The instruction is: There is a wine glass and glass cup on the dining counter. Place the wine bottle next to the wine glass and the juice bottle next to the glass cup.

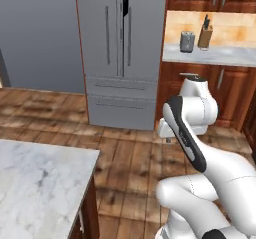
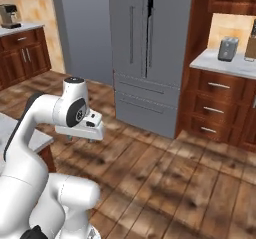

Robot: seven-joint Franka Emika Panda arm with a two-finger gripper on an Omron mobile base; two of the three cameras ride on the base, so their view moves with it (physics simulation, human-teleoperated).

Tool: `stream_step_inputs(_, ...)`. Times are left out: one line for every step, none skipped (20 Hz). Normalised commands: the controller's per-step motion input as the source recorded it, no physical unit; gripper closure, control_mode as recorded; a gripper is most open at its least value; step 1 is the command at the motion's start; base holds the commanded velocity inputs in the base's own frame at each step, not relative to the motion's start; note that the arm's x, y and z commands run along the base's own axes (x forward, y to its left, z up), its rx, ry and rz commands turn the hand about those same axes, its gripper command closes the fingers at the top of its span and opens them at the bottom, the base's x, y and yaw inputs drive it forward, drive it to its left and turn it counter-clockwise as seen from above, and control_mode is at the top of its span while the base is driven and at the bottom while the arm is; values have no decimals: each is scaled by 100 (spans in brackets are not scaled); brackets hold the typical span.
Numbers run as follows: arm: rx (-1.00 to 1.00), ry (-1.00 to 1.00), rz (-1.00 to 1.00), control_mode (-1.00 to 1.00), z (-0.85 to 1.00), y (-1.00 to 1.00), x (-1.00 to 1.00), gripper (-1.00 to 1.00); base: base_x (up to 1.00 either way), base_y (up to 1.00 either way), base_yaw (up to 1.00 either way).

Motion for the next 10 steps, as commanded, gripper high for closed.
stream_step_inputs(0, 0, 0, 100, 0, 0, 0, -100, 94, 0, 0)
stream_step_inputs(0, 0, 0, 100, 0, 0, 0, -100, 94, 0, 0)
stream_step_inputs(0, 0, 0, 100, 0, 0, 0, -100, 94, 0, 0)
stream_step_inputs(0, 0, 0, 100, 0, 0, 0, -100, 94, 0, 0)
stream_step_inputs(0, 0, 0, 100, 0, 0, 0, -100, 94, 0, 0)
stream_step_inputs(0, 0, 0, 100, 0, 0, 0, -100, 94, 0, 0)
stream_step_inputs(0, 0, 0, 100, 0, 0, 0, -100, 94, 0, 0)
stream_step_inputs(0, 0, 0, 100, 0, 0, 0, -100, 94, 0, 2)
stream_step_inputs(0, 0, 0, 100, 0, 0, 0, -100, 94, 0, 6)
stream_step_inputs(0, 0, 0, 100, 0, 0, 0, -100, 94, 1, 10)
